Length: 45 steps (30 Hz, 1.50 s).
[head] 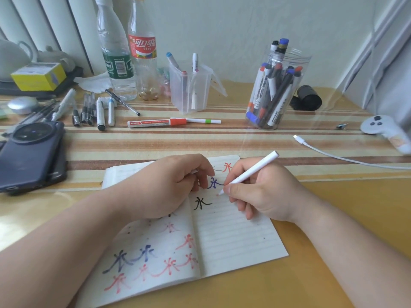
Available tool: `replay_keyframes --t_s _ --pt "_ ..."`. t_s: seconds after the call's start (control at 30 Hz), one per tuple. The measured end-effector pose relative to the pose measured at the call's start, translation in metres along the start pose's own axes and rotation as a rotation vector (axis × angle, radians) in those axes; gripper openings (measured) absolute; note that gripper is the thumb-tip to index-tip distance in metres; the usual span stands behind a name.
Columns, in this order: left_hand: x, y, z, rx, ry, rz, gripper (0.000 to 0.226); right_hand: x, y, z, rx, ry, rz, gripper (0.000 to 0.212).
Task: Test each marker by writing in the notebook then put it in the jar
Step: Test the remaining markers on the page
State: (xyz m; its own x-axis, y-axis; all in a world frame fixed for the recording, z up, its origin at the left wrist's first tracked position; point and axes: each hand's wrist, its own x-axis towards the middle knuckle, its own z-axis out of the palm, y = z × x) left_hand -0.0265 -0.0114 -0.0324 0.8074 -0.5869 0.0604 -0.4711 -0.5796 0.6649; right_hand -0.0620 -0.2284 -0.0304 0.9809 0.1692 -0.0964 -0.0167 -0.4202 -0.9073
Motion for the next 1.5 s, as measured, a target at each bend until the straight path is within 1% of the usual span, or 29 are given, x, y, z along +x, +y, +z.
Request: replay_keyframes --t_s 0.2,0.37,0.47,0.53,0.7,0.8,0.97,1.17,1.3,1.5 --pt "0.0003 -0.0015 0.0011 -0.006 -0.018 0.01 0.047 -0.0047 -0.0067 -0.0008 -0.027 -0.044 0.027 0.014" --pt "0.0008 -0.0012 0.0011 -0.012 -0.032 0.012 0.049 -0.0051 -0.0075 0.0001 -0.003 -0.042 0.014 0.018" --pt "0.0 0.0003 0.0006 -0.02 -0.032 0.003 0.05 -0.0052 -0.0065 0.0003 0.027 -0.027 0.005 0.014" --pt "-0.0003 0.0015 0.0004 -0.023 -0.033 -0.005 0.052 -0.0055 -0.0066 0.0011 0.002 -0.021 0.003 0.012" --pt "0.0 0.002 0.001 -0.024 -0.031 -0.004 0.05 -0.0057 -0.0081 0.0018 -0.024 -0.014 0.016 0.019" --pt "-0.0004 0.0022 0.0011 -0.026 -0.036 -0.016 0.049 -0.0058 -0.0076 0.0012 -0.021 -0.04 0.003 0.021" --pt "0.0 0.0031 0.0012 -0.01 -0.032 -0.016 0.05 -0.0078 -0.0099 0.0018 -0.04 -0.087 -0.023 0.01" --pt "-0.0006 0.0043 0.001 0.001 -0.031 -0.022 0.047 -0.0064 -0.0089 -0.0018 0.037 0.009 0.023 0.016" --pt "-0.0012 0.0059 0.0002 0.014 -0.035 -0.023 0.047 -0.0048 -0.0088 -0.0002 -0.02 0.014 0.026 0.016" --pt "-0.0021 0.0062 -0.0003 0.012 -0.02 -0.02 0.046 -0.0061 -0.0088 0.0006 -0.032 -0.004 0.014 0.015"
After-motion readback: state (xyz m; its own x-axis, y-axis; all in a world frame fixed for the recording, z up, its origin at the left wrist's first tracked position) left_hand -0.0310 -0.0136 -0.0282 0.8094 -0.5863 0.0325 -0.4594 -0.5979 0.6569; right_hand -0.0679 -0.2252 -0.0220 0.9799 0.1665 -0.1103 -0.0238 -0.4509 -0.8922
